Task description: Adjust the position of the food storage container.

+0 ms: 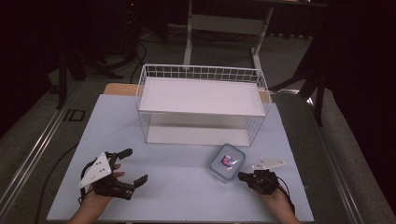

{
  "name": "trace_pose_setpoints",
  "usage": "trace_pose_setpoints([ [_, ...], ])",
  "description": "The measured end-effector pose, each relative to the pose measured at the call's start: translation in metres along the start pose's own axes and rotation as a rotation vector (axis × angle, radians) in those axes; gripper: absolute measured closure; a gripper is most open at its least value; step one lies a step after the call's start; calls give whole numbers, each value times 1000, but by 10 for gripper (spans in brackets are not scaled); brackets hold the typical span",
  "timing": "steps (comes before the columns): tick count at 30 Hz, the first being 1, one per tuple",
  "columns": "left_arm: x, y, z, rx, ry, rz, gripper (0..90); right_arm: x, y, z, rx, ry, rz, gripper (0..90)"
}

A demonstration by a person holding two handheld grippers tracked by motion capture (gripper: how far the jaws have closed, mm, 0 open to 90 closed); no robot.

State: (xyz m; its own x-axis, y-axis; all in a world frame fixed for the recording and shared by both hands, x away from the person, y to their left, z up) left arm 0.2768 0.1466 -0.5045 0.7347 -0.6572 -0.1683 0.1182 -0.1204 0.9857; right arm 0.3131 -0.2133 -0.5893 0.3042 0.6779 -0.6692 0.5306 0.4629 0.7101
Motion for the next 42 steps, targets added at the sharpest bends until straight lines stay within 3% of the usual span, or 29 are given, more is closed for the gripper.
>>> trace_pose_setpoints([
  [5, 2, 0, 2, 9, -5, -4, 6, 9, 6, -6, -30, 7, -9, 900],
  [8, 2, -1, 3, 13, -7, -5, 6, 23, 20, -17, -46, 57, 2, 900],
  [11, 2, -1, 3, 13, -8, -5, 6, 25, 22, -19, -53, 56, -3, 900],
  [12, 1, -1, 3, 15, -7, -5, 6, 27, 23, -21, -90, 40, -23, 900],
  [13, 1, -1, 3, 16, -7, -5, 6, 26, 22, -19, -93, 31, -26, 900],
  [15, 0, -1, 3, 15, -7, -5, 6, 21, 19, -9, -90, 0, -28, 900],
  [18, 1, 0, 3, 17, -7, -4, 6, 10, 17, 16, -45, -81, -17, 900],
  [22, 2, -1, 4, 19, -10, -8, 6, 2, 25, 47, -1, -169, 11, 900],
  [27, 2, -2, 4, 17, -10, -10, 6, 14, 34, 61, 15, -168, 8, 900],
  [34, 0, -2, 2, 16, -6, -8, 6, 28, 37, 46, -3, -117, -4, 900],
  [39, 2, -2, 2, 10, 1, -10, 6, 34, 36, 24, 22, -75, -4, 900],
  [42, 2, -2, 1, 13, 5, -15, 6, 40, 37, 9, 7, -41, -12, 900],
])
Point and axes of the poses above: each handheld gripper's, and its own axes: x roughly forward along the jaws, y roughly out of its top, z roughly to its right, the point moved 9 cm from there along x, roughly forward along the jaws, and after that the axes turned 9 degrees about y, right-handed, at the moved point
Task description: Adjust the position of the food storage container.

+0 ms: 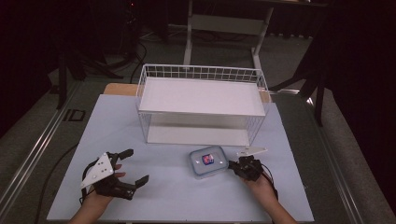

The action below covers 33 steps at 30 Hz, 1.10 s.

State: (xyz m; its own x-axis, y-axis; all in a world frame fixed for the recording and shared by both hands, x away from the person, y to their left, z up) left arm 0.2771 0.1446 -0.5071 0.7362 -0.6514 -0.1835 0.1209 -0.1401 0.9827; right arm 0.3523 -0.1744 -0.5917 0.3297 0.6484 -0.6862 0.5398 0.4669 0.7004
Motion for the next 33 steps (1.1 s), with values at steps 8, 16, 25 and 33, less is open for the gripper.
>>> trace_pose_setpoints([
  [8, 1, 0, 1, 1, -4, -2, 6, 10, 4, -31, -25, 88, -23, 900],
  [16, 1, -1, 1, 6, -6, -1, 6, 14, 11, -20, -34, 21, -15, 900],
  [25, 2, -2, 2, 5, -11, -7, 6, 17, 8, -40, -71, 54, -29, 900],
  [33, 3, -3, 4, 7, -20, -13, 6, 21, 8, -45, -48, 75, -19, 900],
])
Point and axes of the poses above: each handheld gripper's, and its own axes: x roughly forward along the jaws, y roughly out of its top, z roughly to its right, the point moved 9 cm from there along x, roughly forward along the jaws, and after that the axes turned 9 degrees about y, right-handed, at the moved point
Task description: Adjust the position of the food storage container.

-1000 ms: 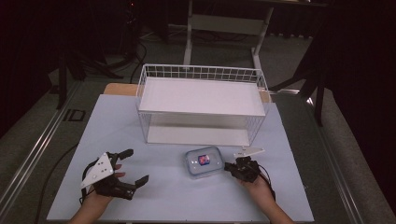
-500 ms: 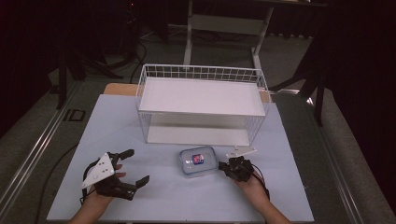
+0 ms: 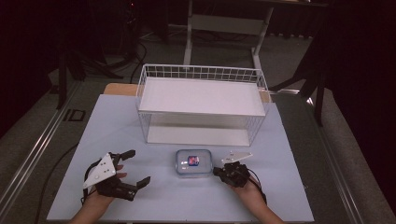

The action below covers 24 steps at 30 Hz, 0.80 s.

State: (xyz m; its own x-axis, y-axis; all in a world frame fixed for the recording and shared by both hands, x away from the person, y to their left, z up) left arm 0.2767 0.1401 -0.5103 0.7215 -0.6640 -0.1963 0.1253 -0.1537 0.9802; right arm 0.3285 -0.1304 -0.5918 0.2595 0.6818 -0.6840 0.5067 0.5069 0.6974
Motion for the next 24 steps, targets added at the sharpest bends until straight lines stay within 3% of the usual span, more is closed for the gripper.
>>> trace_pose_setpoints([
  [7, 1, -1, 0, 0, -3, -5, 6, 10, 6, -6, -20, 22, -11, 900],
  [15, 1, -3, 1, 0, -18, -18, 6, -2, 10, -1, -51, -46, 18, 843],
  [20, 3, -4, 5, 0, -35, -29, 6, -21, 22, -6, -62, -54, 105, 714],
  [21, 3, -4, 5, 0, -35, -33, 6, -28, 28, -9, -58, -44, 141, 659],
  [24, 4, -2, 7, 4, -41, -44, 6, -34, 33, -15, -60, -15, 182, 469],
])
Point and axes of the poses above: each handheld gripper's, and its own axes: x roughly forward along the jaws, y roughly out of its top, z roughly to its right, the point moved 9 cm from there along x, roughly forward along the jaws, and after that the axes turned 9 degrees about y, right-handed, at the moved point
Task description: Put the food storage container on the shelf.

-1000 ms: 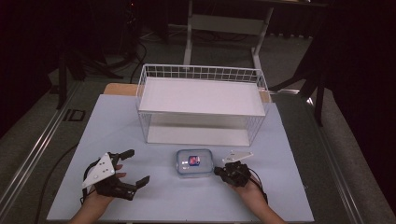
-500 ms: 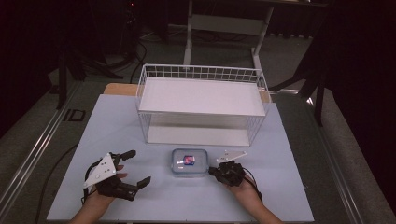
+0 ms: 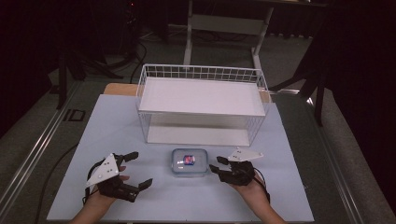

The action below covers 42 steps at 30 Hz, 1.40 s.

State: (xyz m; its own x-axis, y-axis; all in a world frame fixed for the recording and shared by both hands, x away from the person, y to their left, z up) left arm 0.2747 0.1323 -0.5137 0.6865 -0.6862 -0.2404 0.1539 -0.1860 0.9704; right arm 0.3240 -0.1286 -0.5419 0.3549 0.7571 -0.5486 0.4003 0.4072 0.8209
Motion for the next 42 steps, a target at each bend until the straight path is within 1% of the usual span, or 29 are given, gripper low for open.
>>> trace_pose_setpoints([
  [2, 1, 4, 1, 20, 10, 0, 6, -3, 4, -3, 5, 9, 23, 326],
  [3, 1, 6, 3, 22, 9, -4, 6, -4, 6, -5, -7, 12, 27, 252],
  [4, 1, 8, 5, 18, -1, -13, 6, -4, 7, -7, -21, 9, 27, 206],
  [6, 1, 11, 10, 11, -17, -21, 6, -8, 13, -10, -23, 24, 58, 171],
  [7, 1, 13, 12, 13, -23, -20, 6, -10, 16, -12, -36, 32, 68, 136],
  [8, 1, 16, 14, 15, -30, -20, 6, -12, 19, -14, -54, 39, 77, 136],
  [10, 2, 20, 17, 18, -43, -26, 6, -15, 26, -15, -85, 11, 90, 136],
  [11, 3, 22, 18, 14, -51, -32, 6, -16, 29, -16, -97, 9, 100, 138],
  [12, 4, 24, 20, 0, -73, -42, 6, -18, 33, -17, -107, 4, 110, 147],
  [13, 5, 26, 22, -18, -92, -55, 6, -19, 36, -19, -109, 12, 111, 157],
  [14, 5, 26, 22, -18, -92, -55, 6, -19, 38, -21, -103, 30, 106, 156],
  [15, 7, 33, 25, -38, -110, -66, 6, -20, 42, -22, -106, 37, 125, 172],
  [16, 8, 35, 26, -48, -122, -66, 6, -22, 45, -24, -100, 41, 146, 238],
  [17, 10, 39, 26, -54, -128, -64, 6, -23, 47, -26, -82, 50, 160, 255],
  [19, 14, 47, 26, -61, -133, -70, 6, -23, 51, -29, -32, 125, 187, 250],
  [21, 20, 51, 25, -64, -127, -96, 6, -23, 56, -27, -65, 112, 222, 227],
  [22, 24, 52, 24, -65, -122, -108, 6, -23, 57, -25, -77, 81, 227, 222],
  [23, 27, 54, 24, -60, -115, -116, 6, -23, 58, -23, -77, 69, 215, 222],
  [24, 31, 55, 25, -58, -123, -131, 6, -23, 59, -22, -72, 70, 222, 222],
  [25, 35, 55, 25, -60, -119, -144, 6, -22, 60, -20, -66, 60, 222, 222],
  [28, 47, 53, 26, -40, -113, -181, 6, -16, 59, -15, -59, 32, 182, 211],
  [29, 50, 51, 26, -39, -112, -188, 6, -14, 57, -13, -59, 20, 164, 211],
  [31, 57, 47, 25, -54, -113, -200, 6, -10, 55, -12, -33, 29, 160, 184],
  [33, 63, 43, 24, -98, -124, -206, 6, -5, 53, -10, -19, 22, 149, 136],
  [35, 70, 37, 22, -120, -120, -218, 6, -1, 49, -8, 9, 21, 116, 112],
  [36, 73, 34, 21, -139, -122, -226, 6, 1, 48, -6, 21, 17, 111, 111],
  [38, 79, 28, 18, -173, -113, -240, 6, 5, 44, -1, 60, 6, 79, 111],
  [40, 84, 22, 13, -211, -103, -255, 6, 11, 40, 4, 115, -8, 52, 111],
  [42, 91, 15, 10, -238, -93, -280, 6, 16, 37, 7, 162, 6, 43, 111],
])
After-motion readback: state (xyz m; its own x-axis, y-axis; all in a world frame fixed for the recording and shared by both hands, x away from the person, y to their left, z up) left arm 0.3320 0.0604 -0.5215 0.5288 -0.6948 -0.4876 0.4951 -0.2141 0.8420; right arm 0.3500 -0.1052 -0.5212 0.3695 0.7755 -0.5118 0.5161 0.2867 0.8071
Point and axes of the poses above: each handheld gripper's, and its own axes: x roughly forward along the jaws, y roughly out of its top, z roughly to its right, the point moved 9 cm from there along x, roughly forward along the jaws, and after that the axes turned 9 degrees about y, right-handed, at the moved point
